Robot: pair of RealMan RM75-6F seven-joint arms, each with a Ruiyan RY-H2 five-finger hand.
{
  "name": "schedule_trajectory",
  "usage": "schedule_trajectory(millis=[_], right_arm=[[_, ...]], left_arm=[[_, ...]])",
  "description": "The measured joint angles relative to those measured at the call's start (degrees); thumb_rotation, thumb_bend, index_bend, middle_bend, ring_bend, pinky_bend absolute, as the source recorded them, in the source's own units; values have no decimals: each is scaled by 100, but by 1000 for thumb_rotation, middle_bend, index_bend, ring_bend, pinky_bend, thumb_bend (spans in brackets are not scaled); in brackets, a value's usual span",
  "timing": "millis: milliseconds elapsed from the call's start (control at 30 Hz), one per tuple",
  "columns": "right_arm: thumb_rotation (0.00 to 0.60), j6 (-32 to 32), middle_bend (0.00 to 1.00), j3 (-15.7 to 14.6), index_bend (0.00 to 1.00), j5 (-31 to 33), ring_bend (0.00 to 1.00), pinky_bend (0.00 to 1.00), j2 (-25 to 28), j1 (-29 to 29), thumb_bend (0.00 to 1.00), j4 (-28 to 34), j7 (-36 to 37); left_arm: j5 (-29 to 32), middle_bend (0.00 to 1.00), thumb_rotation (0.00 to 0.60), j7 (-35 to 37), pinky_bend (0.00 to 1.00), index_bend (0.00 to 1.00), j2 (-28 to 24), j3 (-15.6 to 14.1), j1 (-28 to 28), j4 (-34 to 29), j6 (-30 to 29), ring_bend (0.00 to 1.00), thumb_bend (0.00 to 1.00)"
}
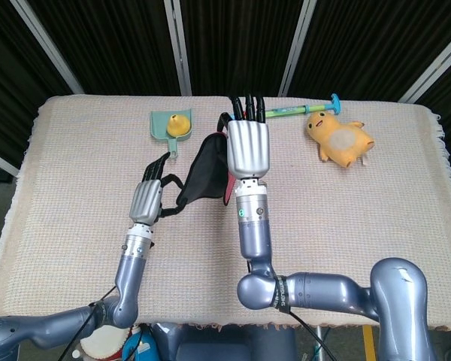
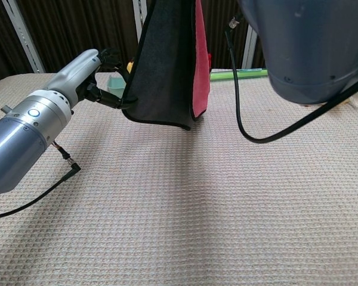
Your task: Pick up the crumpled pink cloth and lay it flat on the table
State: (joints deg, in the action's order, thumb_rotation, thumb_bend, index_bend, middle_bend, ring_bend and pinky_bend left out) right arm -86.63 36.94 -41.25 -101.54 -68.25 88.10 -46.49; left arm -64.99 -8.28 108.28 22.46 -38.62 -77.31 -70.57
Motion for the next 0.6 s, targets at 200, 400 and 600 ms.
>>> schedule_trajectory(millis=[200, 400, 600], right_arm=[[600, 32, 201, 9, 611, 15, 0, 0, 3, -8, 531, -37, 5], [600, 58, 201, -2, 610, 25, 0, 0, 17, 20, 531, -61, 40], [600, 65, 201, -16, 610, 58, 0, 0, 69, 108, 531, -5, 84]], left_arm=[[82, 19, 600, -38, 6, 575, -43, -4, 0, 5, 63, 0, 311], [105, 31, 600, -57, 6, 582, -137, -7, -4, -65, 103, 0, 385], [88, 41, 600, -99, 6, 588, -197, -3, -25, -119, 90, 0, 437]])
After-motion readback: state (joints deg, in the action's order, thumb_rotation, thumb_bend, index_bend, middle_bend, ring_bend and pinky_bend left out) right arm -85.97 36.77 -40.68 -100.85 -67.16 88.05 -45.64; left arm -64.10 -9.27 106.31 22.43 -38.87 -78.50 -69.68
